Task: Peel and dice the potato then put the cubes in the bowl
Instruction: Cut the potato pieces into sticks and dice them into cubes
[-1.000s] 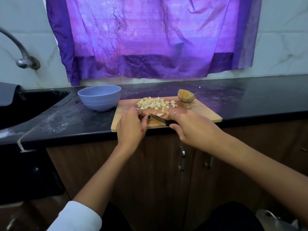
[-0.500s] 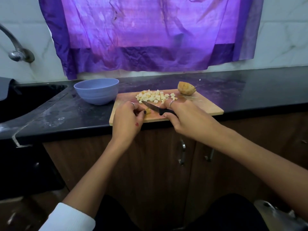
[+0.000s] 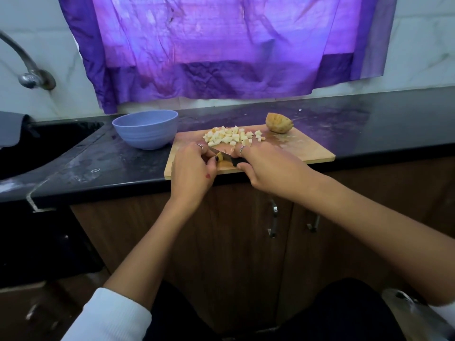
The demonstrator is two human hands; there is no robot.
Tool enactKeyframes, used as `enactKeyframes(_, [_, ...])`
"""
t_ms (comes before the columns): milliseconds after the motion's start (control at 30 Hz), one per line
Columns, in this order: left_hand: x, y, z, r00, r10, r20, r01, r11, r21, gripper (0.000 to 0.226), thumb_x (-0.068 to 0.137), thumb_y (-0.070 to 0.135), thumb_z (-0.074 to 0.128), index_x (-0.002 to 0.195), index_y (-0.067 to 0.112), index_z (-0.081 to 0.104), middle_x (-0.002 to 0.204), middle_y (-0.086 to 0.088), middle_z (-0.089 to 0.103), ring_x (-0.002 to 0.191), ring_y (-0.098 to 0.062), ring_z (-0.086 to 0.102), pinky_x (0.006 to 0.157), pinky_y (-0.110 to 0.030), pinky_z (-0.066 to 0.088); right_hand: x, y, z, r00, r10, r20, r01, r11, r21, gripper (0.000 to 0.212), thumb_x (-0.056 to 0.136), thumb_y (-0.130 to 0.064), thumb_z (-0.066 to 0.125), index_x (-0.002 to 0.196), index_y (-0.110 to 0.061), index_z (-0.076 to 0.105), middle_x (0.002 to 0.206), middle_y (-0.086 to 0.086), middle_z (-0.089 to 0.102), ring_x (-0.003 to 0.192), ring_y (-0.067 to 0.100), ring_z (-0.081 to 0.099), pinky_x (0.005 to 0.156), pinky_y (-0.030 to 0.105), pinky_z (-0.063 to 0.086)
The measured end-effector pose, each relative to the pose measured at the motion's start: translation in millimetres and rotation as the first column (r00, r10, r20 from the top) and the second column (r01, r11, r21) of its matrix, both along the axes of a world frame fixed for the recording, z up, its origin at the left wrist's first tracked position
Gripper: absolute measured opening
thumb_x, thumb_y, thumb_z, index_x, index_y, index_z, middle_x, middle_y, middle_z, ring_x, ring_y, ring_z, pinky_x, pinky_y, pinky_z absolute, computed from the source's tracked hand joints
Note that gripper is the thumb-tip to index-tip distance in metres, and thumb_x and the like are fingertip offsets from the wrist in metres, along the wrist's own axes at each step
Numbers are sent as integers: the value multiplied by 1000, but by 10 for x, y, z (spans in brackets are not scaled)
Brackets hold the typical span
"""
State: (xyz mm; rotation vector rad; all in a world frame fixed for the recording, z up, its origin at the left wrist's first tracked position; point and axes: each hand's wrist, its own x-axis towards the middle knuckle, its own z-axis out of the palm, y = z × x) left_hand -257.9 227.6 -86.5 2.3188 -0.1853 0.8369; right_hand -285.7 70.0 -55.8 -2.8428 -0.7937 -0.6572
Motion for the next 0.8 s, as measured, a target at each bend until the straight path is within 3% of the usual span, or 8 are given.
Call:
enactKeyframes(133, [3, 4, 13, 1000, 9, -10, -9, 1000, 11, 7, 88, 15, 67, 86, 10, 72, 79, 3, 63, 71, -9, 57, 67, -26, 45, -125, -147, 44, 998, -29, 62, 33, 997, -66, 29, 99, -26, 45, 126, -20, 51, 106, 9, 63, 95, 27, 61, 70, 36, 50])
enactKeyframes(233, [5, 7, 31, 999, 5, -43, -4, 1000, 15, 8, 88, 16, 67, 85, 10, 71, 80, 0, 65, 71, -10, 58, 68, -29, 47, -167, -120, 85, 992, -48, 120, 47, 999, 12, 28, 100, -25, 43, 127, -20, 49, 100, 8, 62, 92, 27, 61, 61, 31, 38])
enactKeyframes(400, [-11, 14, 54, 999, -9, -50, 10, 1000, 8, 8, 88, 13, 67, 84, 8, 71, 79, 0, 64, 76, -16, 61, 76, -33, 51, -154, -17, 31, 996, -24, 84, 16, 996, 92, 30, 100, -28, 43, 128, -21, 50, 102, 8, 62, 96, 27, 60, 64, 31, 39])
enactKeyframes(567, [22, 13, 37, 999, 9, -50, -8, 1000, 19, 7, 88, 13, 66, 90, 10, 72, 83, 1, 64, 78, -14, 61, 76, -30, 50, -77, 7, -23, 998, 7, 60, -15, 992, 125, 28, 98, -27, 46, 125, -21, 52, 100, 6, 64, 91, 25, 61, 71, 38, 51])
enactKeyframes(800, [46, 9, 37, 999, 16, -34, -15, 1000, 4, 8, 86, 10, 66, 83, 10, 73, 83, -1, 67, 72, -13, 60, 72, -31, 51, 151, 182, 7, 999, -29, 28, 27, 999, 46, 24, 98, -27, 48, 120, -19, 56, 86, 2, 51, 92, 25, 61, 64, 30, 38])
